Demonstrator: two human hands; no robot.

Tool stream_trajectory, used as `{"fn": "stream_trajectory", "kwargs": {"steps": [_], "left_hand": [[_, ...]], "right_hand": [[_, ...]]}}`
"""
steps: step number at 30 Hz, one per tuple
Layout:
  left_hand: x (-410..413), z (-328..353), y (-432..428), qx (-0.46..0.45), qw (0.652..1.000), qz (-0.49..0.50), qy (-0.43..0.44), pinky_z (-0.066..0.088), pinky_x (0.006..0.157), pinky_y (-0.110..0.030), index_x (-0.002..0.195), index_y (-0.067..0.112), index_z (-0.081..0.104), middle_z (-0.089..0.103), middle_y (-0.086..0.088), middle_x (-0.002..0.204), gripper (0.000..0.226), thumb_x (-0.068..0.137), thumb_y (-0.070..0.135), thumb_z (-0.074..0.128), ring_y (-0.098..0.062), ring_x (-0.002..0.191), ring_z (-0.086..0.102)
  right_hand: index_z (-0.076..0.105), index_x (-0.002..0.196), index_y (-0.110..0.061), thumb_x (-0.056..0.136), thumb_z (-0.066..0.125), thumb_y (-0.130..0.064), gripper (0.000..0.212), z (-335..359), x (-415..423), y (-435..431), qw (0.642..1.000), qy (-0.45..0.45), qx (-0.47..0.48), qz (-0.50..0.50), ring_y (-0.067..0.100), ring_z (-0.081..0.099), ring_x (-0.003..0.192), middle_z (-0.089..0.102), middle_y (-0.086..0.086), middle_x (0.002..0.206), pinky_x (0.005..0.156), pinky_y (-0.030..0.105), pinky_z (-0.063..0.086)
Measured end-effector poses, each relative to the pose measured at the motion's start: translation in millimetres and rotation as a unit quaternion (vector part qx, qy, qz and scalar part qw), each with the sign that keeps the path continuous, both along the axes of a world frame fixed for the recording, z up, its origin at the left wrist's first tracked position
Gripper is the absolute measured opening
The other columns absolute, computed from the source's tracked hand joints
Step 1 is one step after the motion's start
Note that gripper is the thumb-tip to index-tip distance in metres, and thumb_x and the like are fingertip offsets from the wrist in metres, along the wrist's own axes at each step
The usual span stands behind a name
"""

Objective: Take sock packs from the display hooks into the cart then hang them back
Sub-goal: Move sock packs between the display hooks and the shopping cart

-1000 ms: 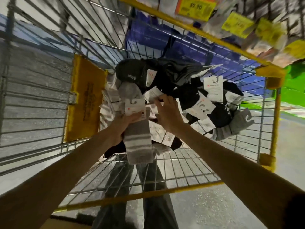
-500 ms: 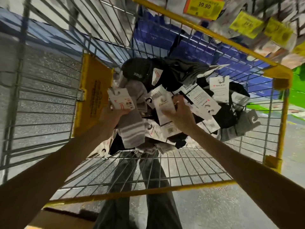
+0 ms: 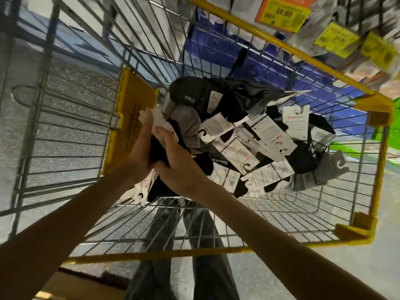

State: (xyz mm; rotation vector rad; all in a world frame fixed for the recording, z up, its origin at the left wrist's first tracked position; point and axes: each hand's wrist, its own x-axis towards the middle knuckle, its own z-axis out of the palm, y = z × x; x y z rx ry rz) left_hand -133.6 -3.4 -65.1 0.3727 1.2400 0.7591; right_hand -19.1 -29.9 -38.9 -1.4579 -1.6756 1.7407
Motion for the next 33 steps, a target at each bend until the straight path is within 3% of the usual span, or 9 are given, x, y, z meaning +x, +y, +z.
{"fn": "stream_trajectory", "kwargs": {"steps": [2, 6, 10, 16, 20, 23, 27, 30, 33], "left_hand": [[-6.6, -7.2, -7.2, -0.021, 0.997, -0.017, 0.076, 0.055, 0.087, -0.035, 0.099, 0.026, 0.071, 0.073, -0.003, 0.101, 0.026, 0.090, 0.048, 0.061, -0.021, 0.103, 0.068], [-17.4, -22.6, -16.3, -0.057, 0.982, 0.028, 0.177, 0.056, 0.078, -0.032, 0.099, 0.016, 0.066, 0.072, -0.001, 0.098, 0.018, 0.086, 0.004, 0.071, -0.020, 0.094, 0.069], [-16.6, -25.2, -14.3, -0.067, 0.982, 0.006, 0.177, 0.057, 0.073, -0.027, 0.092, 0.020, 0.067, 0.075, 0.011, 0.081, 0.017, 0.086, 0.004, 0.071, -0.012, 0.083, 0.069], [-3.2, -18.8, -13.4, -0.059, 0.980, -0.028, 0.191, 0.055, 0.083, -0.031, 0.109, 0.011, 0.065, 0.069, -0.007, 0.110, 0.022, 0.088, 0.005, 0.069, -0.022, 0.098, 0.067], [-5.1, -15.3, -14.5, -0.066, 0.980, -0.032, 0.185, 0.053, 0.095, -0.041, 0.109, 0.014, 0.066, 0.069, -0.010, 0.117, 0.023, 0.088, 0.005, 0.070, -0.025, 0.106, 0.066], [-9.0, -12.9, -15.3, -0.066, 0.983, -0.026, 0.170, 0.052, 0.097, -0.043, 0.110, 0.014, 0.067, 0.071, -0.008, 0.115, 0.025, 0.087, 0.005, 0.071, -0.025, 0.106, 0.067], [-9.4, -0.4, -15.1, -0.050, 0.988, -0.039, 0.141, 0.053, 0.096, -0.044, 0.103, 0.017, 0.068, 0.072, -0.005, 0.109, 0.020, 0.087, 0.006, 0.071, -0.025, 0.103, 0.068], [-4.6, 16.0, -8.7, -0.016, 0.988, -0.062, 0.138, 0.054, 0.093, -0.039, 0.102, 0.017, 0.067, 0.074, -0.001, 0.104, 0.020, 0.088, 0.002, 0.067, -0.024, 0.104, 0.068], [3.0, 39.5, 2.6, 0.018, 0.986, -0.076, 0.150, 0.055, 0.064, -0.019, 0.090, 0.016, 0.065, 0.074, 0.010, 0.073, 0.020, 0.092, -0.003, 0.059, -0.006, 0.072, 0.070]], "right_hand": [[0.044, 0.137, -0.009, 0.087, 0.051, -0.008, 0.050, 0.9, 8.0, -0.1, 0.996, 0.037, -0.074, -0.020, 0.016, 0.055, 0.105, 0.058, 0.007, 0.120, 0.085, 0.021, 0.045], [0.059, 0.111, -0.009, 0.087, 0.052, -0.010, 0.026, -28.4, 43.5, -3.5, 0.974, -0.023, -0.112, -0.194, 0.021, 0.062, 0.093, 0.066, 0.011, 0.106, 0.080, 0.041, 0.051], [0.025, 0.147, -0.015, 0.080, 0.074, -0.026, 0.083, -95.6, 90.7, -22.2, 0.906, -0.399, -0.025, 0.139, 0.036, 0.034, 0.133, 0.035, 0.018, 0.144, 0.108, 0.046, 0.034], [0.008, 0.151, -0.020, 0.074, 0.081, -0.033, 0.107, -125.4, 90.9, -41.4, 0.832, -0.501, 0.048, 0.233, 0.045, 0.028, 0.136, 0.021, 0.025, 0.149, 0.108, 0.056, 0.034], [0.026, 0.139, -0.025, 0.061, 0.081, -0.037, 0.097, -123.8, 104.6, -23.6, 0.913, -0.398, 0.011, 0.095, 0.041, 0.044, 0.122, 0.041, 0.017, 0.133, 0.095, 0.059, 0.046], [0.043, 0.127, -0.024, 0.061, 0.070, -0.022, 0.071, -80.6, 115.1, 2.8, 0.971, -0.119, -0.120, -0.169, 0.018, 0.062, 0.093, 0.060, 0.004, 0.106, 0.074, 0.039, 0.055], [0.060, 0.097, -0.007, 0.073, 0.059, -0.013, 0.024, -11.4, 134.3, 36.5, 0.901, 0.188, -0.242, -0.306, 0.030, 0.058, 0.091, 0.058, 0.021, 0.092, 0.081, 0.035, 0.047], [0.076, 0.095, -0.008, 0.082, 0.034, -0.018, 0.044, 27.5, 130.1, 46.8, 0.843, 0.305, -0.289, -0.337, 0.030, 0.067, 0.097, 0.071, 0.017, 0.104, 0.086, 0.039, 0.055], [0.064, 0.123, -0.004, 0.077, 0.043, -0.025, 0.054, 49.3, 119.3, 52.9, 0.822, 0.335, -0.280, -0.367, 0.040, 0.054, 0.122, 0.058, 0.024, 0.131, 0.110, 0.055, 0.036]]}}
